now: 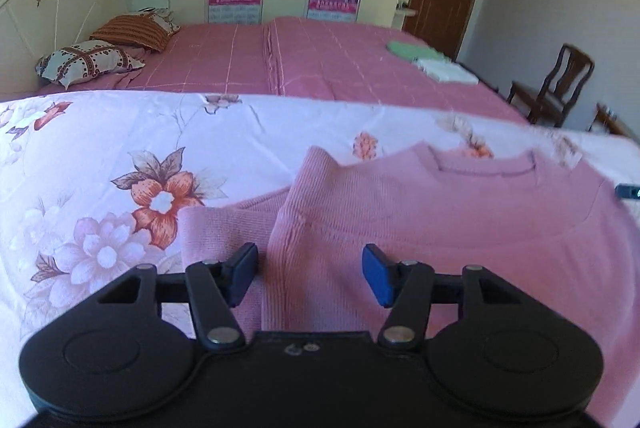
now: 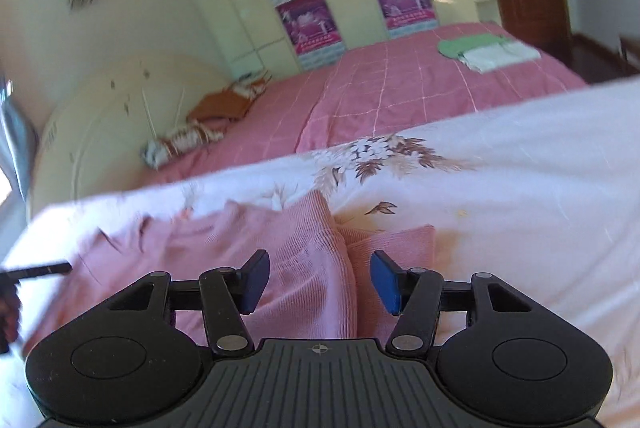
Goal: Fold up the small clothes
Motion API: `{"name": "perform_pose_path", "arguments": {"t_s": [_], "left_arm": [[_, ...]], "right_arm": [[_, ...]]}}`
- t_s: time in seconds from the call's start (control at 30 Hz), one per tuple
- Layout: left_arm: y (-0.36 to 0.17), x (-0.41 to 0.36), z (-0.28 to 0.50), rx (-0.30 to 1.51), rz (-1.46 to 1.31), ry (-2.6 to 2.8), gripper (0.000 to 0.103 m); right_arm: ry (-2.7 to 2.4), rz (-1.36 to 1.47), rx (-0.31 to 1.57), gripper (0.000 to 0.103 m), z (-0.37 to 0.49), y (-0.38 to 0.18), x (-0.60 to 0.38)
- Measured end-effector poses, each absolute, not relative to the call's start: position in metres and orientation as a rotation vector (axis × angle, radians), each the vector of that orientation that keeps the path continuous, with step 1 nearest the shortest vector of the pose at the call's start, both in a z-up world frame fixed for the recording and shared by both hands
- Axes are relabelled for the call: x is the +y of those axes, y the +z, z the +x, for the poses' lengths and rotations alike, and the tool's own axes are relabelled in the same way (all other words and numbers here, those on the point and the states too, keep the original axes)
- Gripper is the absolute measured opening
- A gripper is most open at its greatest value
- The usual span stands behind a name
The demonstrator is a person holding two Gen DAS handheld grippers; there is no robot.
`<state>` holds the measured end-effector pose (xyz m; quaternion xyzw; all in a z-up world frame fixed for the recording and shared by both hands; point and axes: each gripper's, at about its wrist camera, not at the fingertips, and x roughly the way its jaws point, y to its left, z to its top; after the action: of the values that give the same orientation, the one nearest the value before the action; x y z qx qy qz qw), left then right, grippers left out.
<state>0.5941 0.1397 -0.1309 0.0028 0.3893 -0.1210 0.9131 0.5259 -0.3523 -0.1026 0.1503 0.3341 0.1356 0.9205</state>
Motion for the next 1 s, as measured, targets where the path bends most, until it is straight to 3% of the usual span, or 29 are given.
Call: {"name": "perform_pose_path", "arguments": {"t_s": [0.03,0.1,0.13,0.17,0.23,0.4,0.5,0.6,0.67,0.7,0.73,0.77,0.83,0.9,0.93,1.0], "left_arm": [[-0.134,0.138,0.594,0.799,0.021,-0.248,0.053],[-0.134,0.135,0.593,0.781,0.022,-0.252,0.032],[-0.134,0.134,0.592,0.772,0.014,-0.258,0.010],[-0.132,0.133,0.588,0.754,0.013,-0.257,0.005],[-0.126,0.131,0.576,0.680,0.023,-0.251,0.004],[-0.106,0.139,0.550,0.503,-0.040,-0.225,0.003],[-0.114,0.137,0.562,0.562,-0.024,-0.169,0.003],[-0.138,0.140,0.583,0.699,-0.035,-0.106,0.004],[-0.137,0.136,0.580,0.676,-0.009,-0.102,0.004],[-0.135,0.132,0.578,0.672,0.027,-0.105,0.009],[-0.133,0.130,0.575,0.670,0.046,-0.101,0.021],[-0.130,0.130,0.572,0.663,0.049,-0.085,0.042],[-0.116,0.128,0.559,0.602,0.043,-0.059,0.065],[-0.101,0.113,0.547,0.530,0.046,-0.105,0.066],[-0.097,0.097,0.547,0.532,0.051,-0.142,0.068],[-0.097,0.059,0.546,0.550,0.040,-0.237,0.069]], "right_arm": [[0.283,0.269,0.695,0.056,0.529,-0.105,-0.344],[0.277,0.209,0.709,0.056,0.535,-0.111,-0.332],[0.260,0.163,0.716,0.037,0.537,-0.115,-0.325],[0.236,0.112,0.722,0.010,0.537,-0.118,-0.318],[0.211,0.064,0.694,0.004,0.534,-0.123,-0.312],[0.198,0.053,0.525,0.003,0.514,-0.109,-0.315],[0.162,0.054,0.520,0.003,0.519,-0.112,-0.318],[0.052,0.044,0.637,0.000,0.538,-0.134,-0.323],[0.024,0.118,0.679,0.000,0.541,-0.149,-0.336],[0.022,0.150,0.677,0.000,0.539,-0.147,-0.341],[0.017,0.155,0.672,0.000,0.537,-0.143,-0.341],[0.012,0.141,0.660,0.000,0.534,-0.141,-0.339],[-0.014,0.094,0.615,0.000,0.522,-0.130,-0.333],[0.000,0.069,0.573,0.003,0.511,-0.114,-0.326],[0.037,0.070,0.560,0.012,0.507,-0.105,-0.316],[0.145,0.060,0.551,0.056,0.510,-0.099,-0.287]]}}
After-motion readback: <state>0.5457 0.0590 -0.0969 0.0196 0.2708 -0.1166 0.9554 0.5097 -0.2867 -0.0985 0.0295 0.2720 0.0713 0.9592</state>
